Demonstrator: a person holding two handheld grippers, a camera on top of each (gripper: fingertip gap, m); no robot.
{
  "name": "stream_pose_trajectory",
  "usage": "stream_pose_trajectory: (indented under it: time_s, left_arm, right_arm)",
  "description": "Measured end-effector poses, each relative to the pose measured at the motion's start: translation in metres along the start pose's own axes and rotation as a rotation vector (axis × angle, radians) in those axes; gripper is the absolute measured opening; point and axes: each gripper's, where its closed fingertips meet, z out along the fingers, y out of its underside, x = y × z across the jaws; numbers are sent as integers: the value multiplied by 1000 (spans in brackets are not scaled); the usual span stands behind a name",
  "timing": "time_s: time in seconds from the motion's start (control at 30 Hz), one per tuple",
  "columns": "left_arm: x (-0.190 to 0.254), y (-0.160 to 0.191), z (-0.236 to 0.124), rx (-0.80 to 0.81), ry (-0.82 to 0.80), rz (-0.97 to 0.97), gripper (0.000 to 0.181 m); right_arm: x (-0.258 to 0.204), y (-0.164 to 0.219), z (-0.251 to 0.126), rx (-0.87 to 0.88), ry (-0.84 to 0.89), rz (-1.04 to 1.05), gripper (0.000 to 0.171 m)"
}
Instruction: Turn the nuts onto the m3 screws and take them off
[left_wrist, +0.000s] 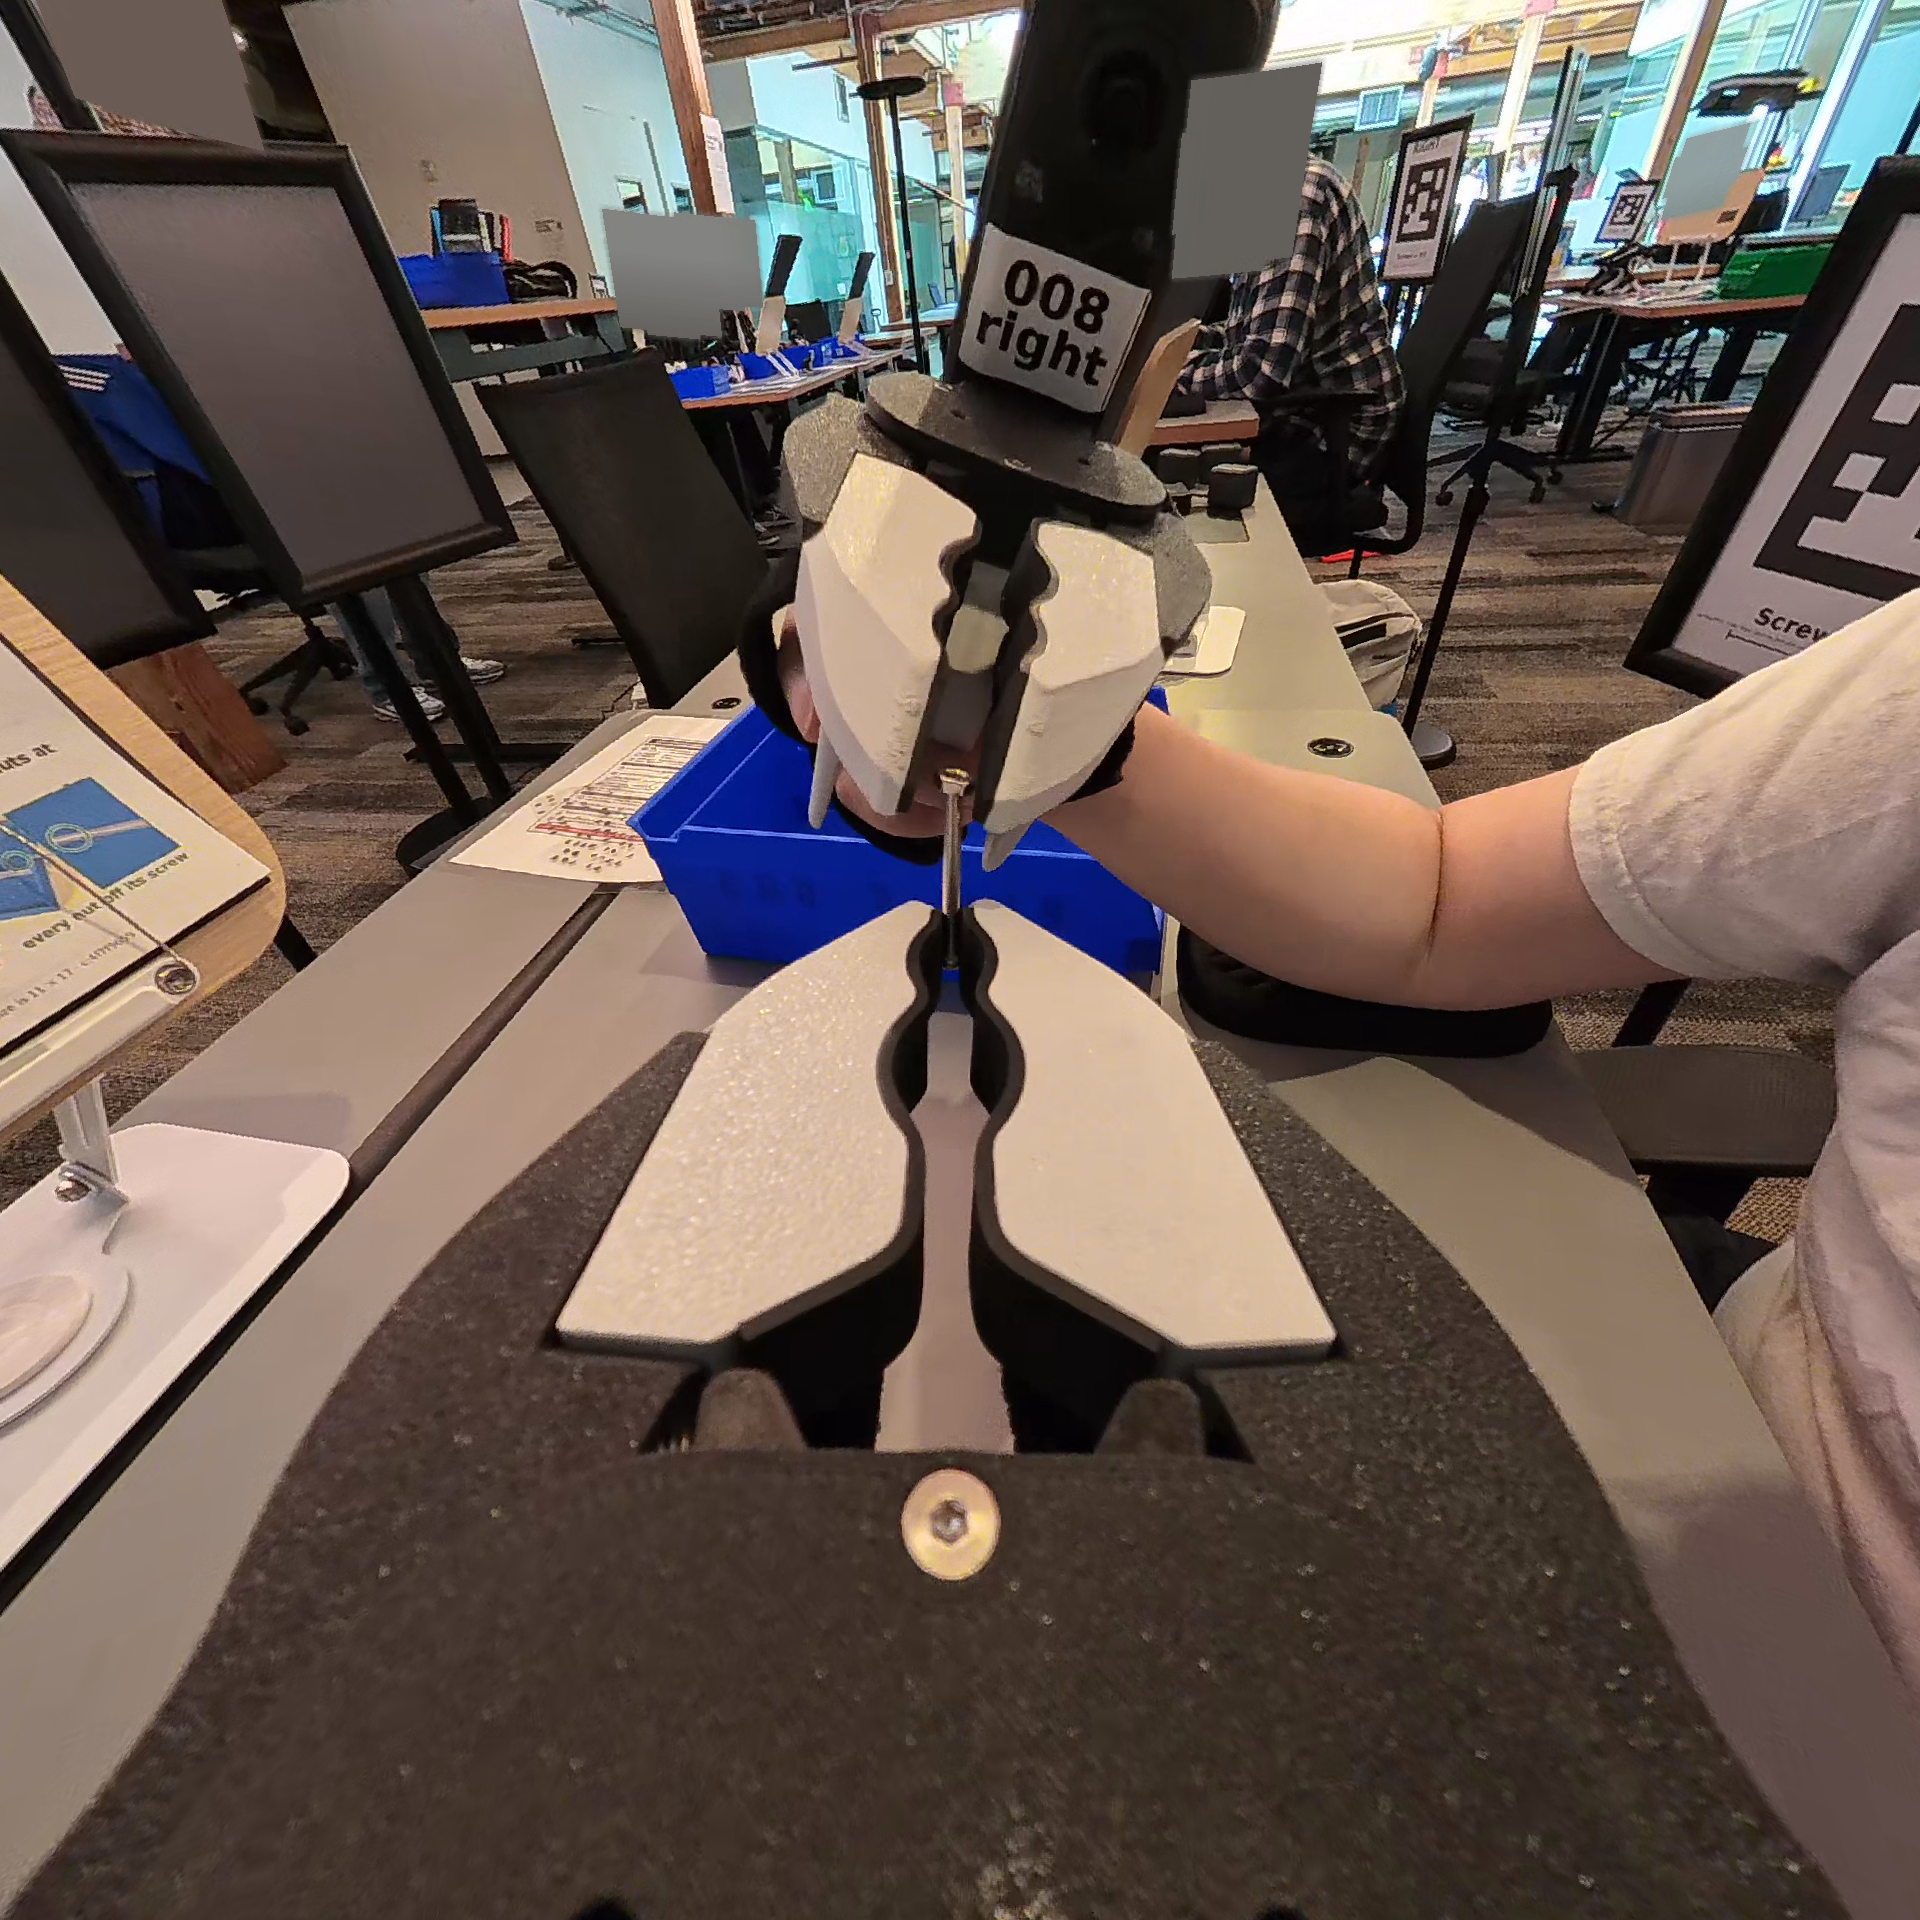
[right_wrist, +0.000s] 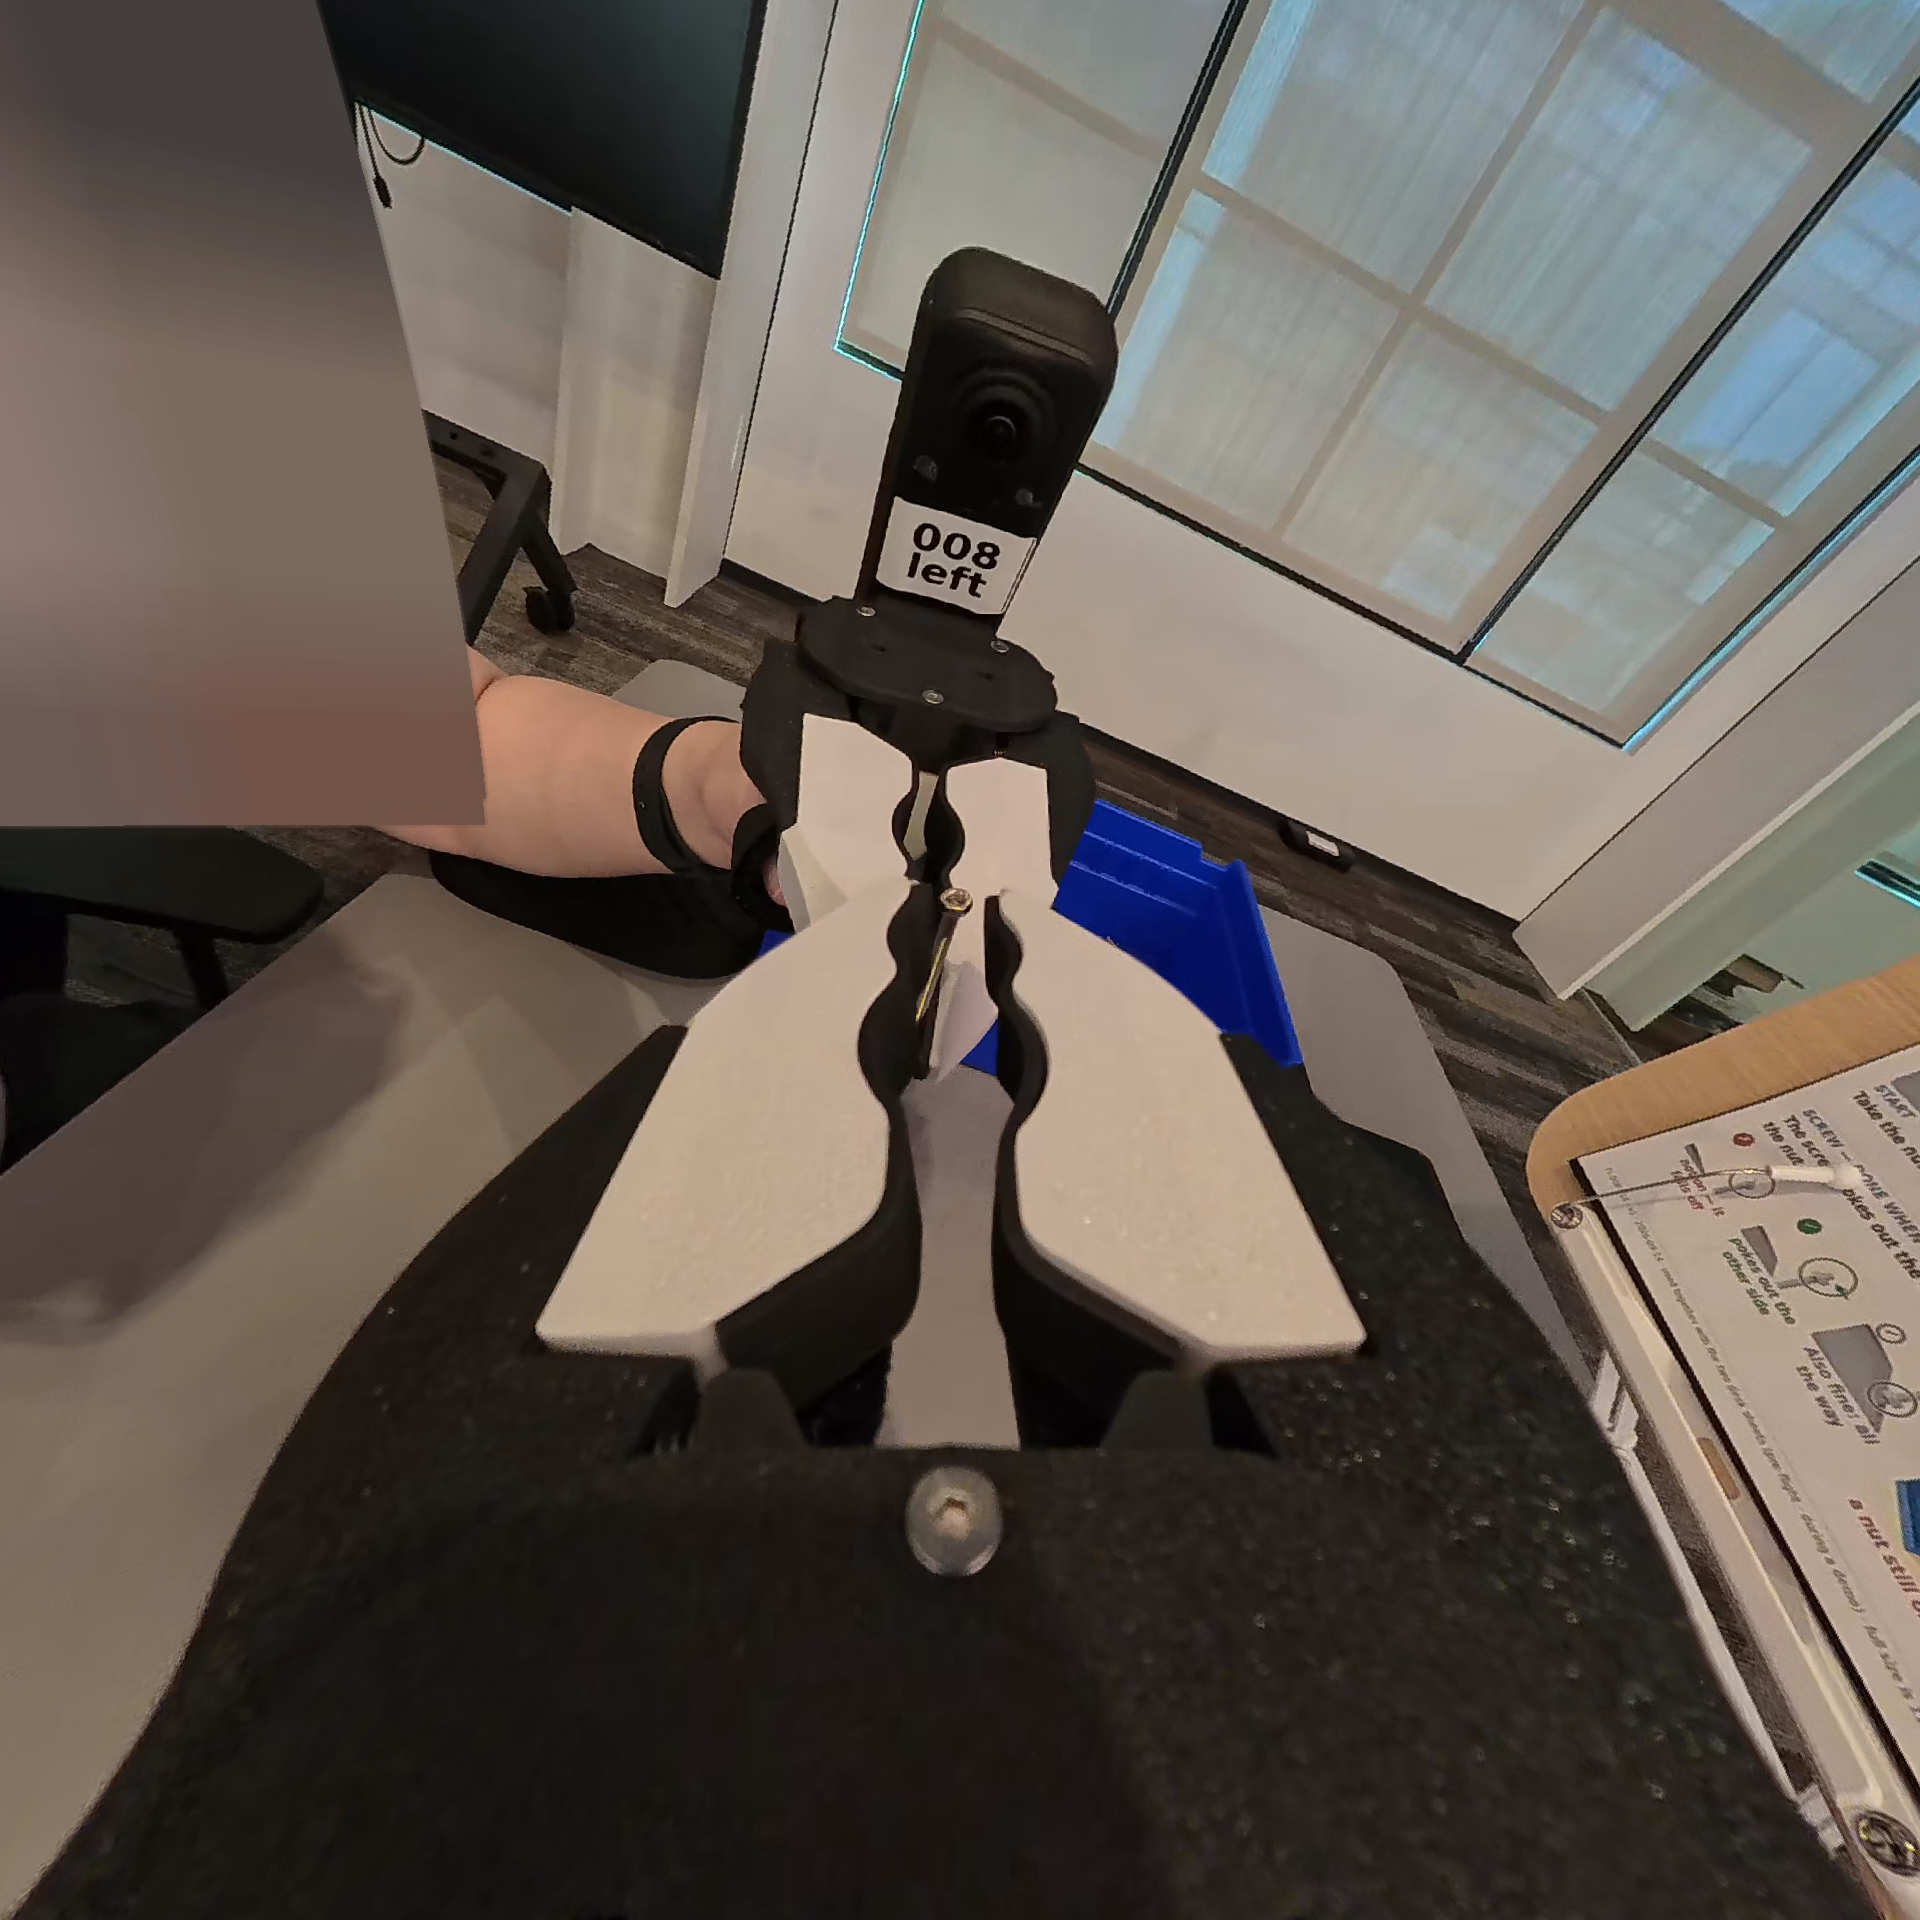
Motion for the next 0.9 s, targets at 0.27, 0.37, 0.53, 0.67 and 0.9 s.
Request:
stream_pose_trajectory:
  time_s: [0.27, 0.37, 0.53, 0.67, 0.9]
  left_arm:
    - [0, 1, 1, -5, -1, 0, 2]
    - [0, 2, 1, -13, 4, 4, 2]
    - [8, 7, 2, -57, 38, 52, 2]
    - [14, 7, 5, -57, 74, 38, 2]
    - [32, 7, 5, -48, 222, -48, 2]
  right_arm:
    - [0, 1, 0, -1, -7, 11, 6]
    - [-1, 2, 0, -9, -19, 18, 6]
    - [-12, 4, -3, -26, -100, 37, 6]
    - [-16, 4, -6, -22, -121, -8, 6]
    - [-29, 1, -8, -6, -172, -87, 6]
